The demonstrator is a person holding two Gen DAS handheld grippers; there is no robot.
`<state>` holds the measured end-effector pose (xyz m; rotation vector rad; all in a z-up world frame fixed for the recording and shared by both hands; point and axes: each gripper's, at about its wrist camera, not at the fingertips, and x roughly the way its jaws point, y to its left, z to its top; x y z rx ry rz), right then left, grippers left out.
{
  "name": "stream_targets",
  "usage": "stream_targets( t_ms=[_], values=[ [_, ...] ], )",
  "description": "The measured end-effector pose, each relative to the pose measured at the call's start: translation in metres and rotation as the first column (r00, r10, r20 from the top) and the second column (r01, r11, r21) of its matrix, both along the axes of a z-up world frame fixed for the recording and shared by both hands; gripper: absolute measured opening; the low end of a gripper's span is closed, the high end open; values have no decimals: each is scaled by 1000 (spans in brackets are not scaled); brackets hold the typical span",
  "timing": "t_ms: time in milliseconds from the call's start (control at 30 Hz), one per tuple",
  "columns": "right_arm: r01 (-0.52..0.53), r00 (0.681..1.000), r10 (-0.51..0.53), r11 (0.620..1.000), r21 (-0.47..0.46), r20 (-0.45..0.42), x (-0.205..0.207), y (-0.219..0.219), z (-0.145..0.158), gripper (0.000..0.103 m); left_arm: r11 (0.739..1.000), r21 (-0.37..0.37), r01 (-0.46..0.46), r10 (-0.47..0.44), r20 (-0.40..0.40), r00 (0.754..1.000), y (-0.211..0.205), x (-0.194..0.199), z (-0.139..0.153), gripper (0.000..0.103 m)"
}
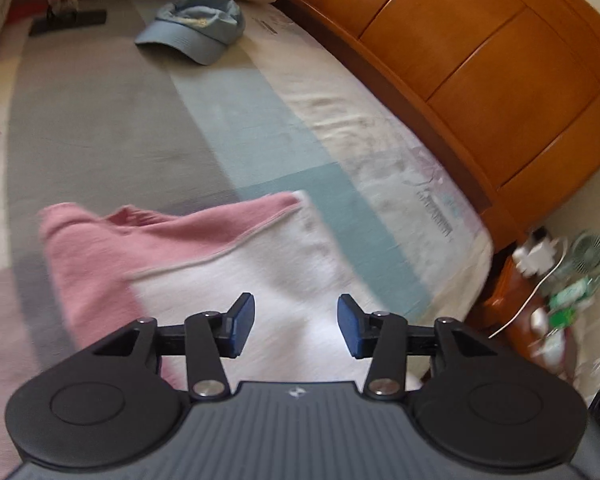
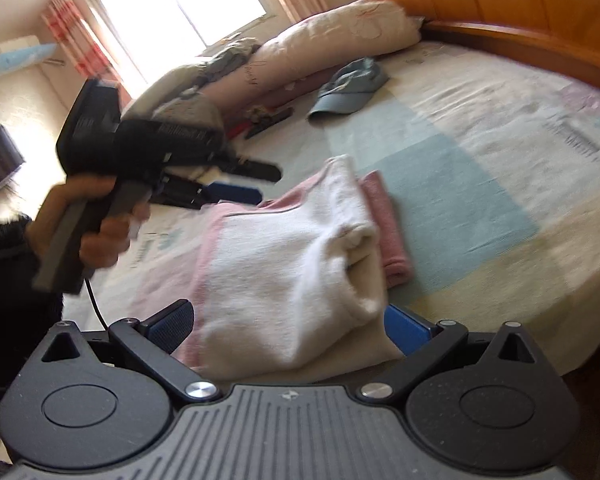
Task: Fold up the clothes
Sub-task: 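Open the left tool and release the folded side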
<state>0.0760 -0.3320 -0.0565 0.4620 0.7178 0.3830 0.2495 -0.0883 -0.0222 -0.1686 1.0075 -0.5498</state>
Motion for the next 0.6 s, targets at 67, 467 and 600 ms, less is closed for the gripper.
stream_targets(
  t_ms=[67, 467, 600],
  values=[
    [-19, 1000, 19, 999, 34, 4, 2, 1, -3, 103, 999, 42, -3, 2, 41, 999, 11, -14, -6, 45],
    [-62, 998, 62, 994, 86, 9, 15, 11, -6, 103, 996, 83, 23, -30, 92, 995, -2, -25, -42, 64],
    [-34, 999, 35, 995, 98, -14, 10, 7, -16, 103, 997, 71, 34, -41, 95, 995, 1, -28, -42, 65]
  ],
)
